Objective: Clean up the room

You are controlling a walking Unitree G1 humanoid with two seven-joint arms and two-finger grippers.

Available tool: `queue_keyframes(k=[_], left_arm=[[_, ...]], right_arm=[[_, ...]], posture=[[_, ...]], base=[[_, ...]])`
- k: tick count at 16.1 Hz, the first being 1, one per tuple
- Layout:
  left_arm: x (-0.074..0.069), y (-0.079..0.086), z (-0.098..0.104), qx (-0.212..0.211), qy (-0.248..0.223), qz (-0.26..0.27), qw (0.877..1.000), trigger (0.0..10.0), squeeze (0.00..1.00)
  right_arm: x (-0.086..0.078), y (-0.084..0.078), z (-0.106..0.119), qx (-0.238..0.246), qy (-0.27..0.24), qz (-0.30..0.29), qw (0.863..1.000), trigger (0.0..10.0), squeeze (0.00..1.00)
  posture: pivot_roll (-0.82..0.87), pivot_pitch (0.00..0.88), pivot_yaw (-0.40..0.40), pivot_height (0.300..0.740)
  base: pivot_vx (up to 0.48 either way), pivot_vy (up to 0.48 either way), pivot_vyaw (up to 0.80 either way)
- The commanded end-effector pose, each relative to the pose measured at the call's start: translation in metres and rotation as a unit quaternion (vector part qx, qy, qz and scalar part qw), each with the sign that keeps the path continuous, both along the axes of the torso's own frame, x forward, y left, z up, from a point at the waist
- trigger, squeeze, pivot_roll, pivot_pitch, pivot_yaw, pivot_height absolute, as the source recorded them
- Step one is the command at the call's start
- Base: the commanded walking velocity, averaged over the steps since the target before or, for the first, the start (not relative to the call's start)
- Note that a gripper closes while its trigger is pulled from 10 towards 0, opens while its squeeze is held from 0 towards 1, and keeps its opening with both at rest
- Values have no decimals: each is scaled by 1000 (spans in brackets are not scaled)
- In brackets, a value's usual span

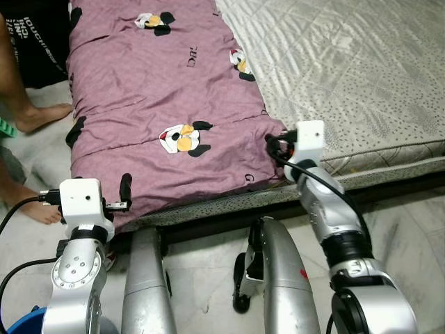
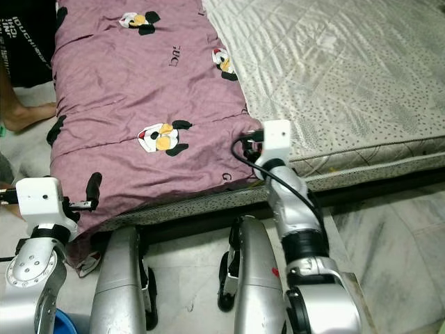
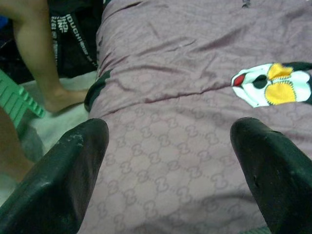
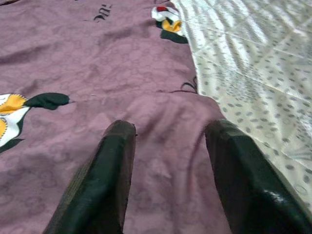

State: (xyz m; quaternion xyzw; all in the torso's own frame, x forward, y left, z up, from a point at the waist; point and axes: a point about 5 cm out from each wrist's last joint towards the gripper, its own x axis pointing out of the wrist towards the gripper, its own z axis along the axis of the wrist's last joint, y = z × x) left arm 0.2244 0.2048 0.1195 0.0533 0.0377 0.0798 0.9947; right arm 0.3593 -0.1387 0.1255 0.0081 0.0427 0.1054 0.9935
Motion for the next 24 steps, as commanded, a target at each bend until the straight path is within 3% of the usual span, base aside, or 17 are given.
queue_keyframes(k=[1, 3, 4, 8, 9, 10, 16, 24], left_arm=[[-5, 2, -2, 0, 7, 5, 1000, 10000, 0], [-9, 1, -3, -7, 12, 10, 1000, 10000, 0], [-10, 1, -3, -7, 12, 10, 1000, 10000, 0], [-9, 1, -2, -5, 15, 6, 1000, 10000, 0], [-8, 1, -1, -6, 15, 5, 1000, 10000, 0], [-7, 1, -1, -7, 15, 4, 1000, 10000, 0], [-7, 1, 0, -8, 14, 4, 1000, 10000, 0], [-6, -1, -1, -9, 17, 0, 1000, 10000, 0]], right_arm=[[1, 0, -5, -16, 8, -9, 1000, 10000, 1000], [5, -11, -16, -51, 45, -45, 997, 10000, 953], [4, -15, -22, -57, 62, -58, 995, 10000, 0], [0, -22, -43, -52, 112, -83, 989, 10000, 0], [-2, -20, -50, -28, 133, -82, 987, 8314, 0], [-3, -19, -52, -13, 138, -83, 987, 0, 0], [-4, -24, -56, 11, 145, -104, 984, 0, 0], [-9, -36, -67, 93, 201, -169, 960, 0, 0]], posture=[[107, 201, -38, 556], [117, 203, -40, 556], [119, 203, -39, 556], [123, 204, -27, 556], [123, 204, -23, 556], [123, 204, -21, 556], [122, 204, -21, 556], [115, 202, -18, 556]], base=[[0, 0, 0], [0, 0, 0], [0, 0, 0], [0, 0, 0], [0, 0, 0], [0, 0, 0], [0, 0, 0], [0, 0, 0]])
